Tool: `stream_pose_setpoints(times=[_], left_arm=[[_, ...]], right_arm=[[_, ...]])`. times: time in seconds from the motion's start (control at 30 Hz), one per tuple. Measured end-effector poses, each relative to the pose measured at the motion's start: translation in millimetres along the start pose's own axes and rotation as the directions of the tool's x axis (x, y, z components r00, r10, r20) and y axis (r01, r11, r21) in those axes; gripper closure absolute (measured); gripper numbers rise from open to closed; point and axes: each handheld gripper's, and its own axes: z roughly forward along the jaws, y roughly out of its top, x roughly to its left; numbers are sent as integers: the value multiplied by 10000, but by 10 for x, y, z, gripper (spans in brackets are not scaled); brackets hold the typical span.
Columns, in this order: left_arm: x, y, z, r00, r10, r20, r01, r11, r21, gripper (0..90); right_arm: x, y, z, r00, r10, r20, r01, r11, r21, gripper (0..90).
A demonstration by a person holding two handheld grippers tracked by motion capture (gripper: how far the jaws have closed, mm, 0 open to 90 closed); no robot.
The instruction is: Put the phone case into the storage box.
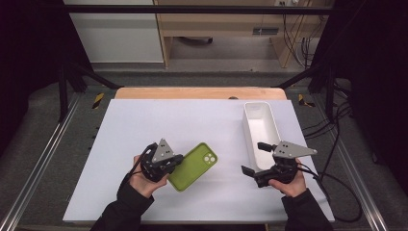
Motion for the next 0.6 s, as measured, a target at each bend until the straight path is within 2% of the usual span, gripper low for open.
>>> stream_pose_setpoints(times=[0.6], left_arm=[[-198, 56, 139, 9972, 661, 352, -671, 9974, 280, 880]], right_arm=[[108, 71, 163, 9994, 49, -340, -37, 9993, 361, 11]])
